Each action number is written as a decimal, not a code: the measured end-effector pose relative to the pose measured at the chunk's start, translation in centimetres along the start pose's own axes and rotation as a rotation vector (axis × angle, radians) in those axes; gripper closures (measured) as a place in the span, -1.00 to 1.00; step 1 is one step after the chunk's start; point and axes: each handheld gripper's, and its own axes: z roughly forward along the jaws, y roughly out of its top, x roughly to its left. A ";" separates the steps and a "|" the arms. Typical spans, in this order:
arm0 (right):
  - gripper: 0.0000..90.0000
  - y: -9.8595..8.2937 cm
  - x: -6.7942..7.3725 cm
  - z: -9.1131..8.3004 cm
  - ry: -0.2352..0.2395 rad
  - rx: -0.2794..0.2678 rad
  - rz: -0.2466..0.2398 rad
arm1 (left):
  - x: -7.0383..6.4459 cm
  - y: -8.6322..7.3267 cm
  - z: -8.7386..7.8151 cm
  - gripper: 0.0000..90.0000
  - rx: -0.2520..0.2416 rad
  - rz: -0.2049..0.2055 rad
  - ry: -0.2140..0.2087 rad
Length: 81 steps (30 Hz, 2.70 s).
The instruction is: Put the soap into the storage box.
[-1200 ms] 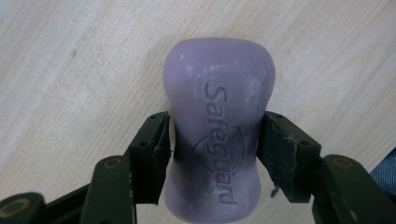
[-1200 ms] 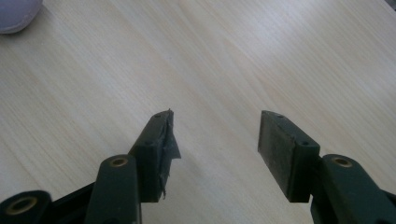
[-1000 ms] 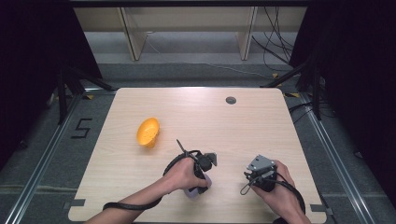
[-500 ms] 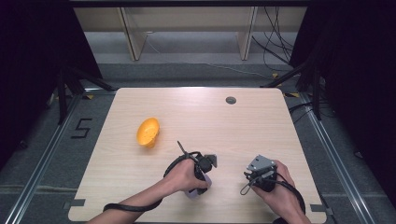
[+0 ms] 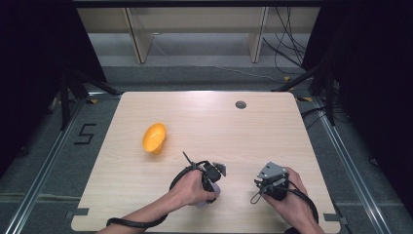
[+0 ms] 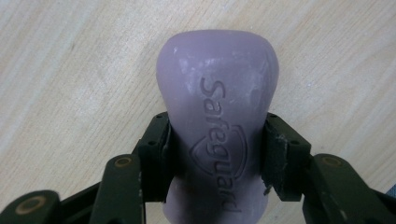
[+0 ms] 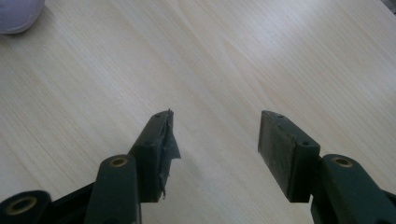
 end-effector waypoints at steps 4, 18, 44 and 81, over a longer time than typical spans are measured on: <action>0.02 0.0 0.0 0.0 -0.004 -0.006 -0.002 | 0.2 -0.2 0.0 0.09 -0.011 0.002 -0.011; 0.02 0.0 0.0 0.0 -0.001 -0.009 -0.002 | 0.1 -0.5 -0.1 0.10 -0.060 0.004 -0.014; 0.02 0.1 0.0 0.0 0.024 -0.008 -0.006 | 1.4 -1.9 -2.2 0.10 -0.277 -0.103 -0.065; 0.02 0.1 0.0 -0.1 0.000 -0.021 -0.011 | 3.4 -7.2 -3.7 0.10 -0.785 -0.312 0.014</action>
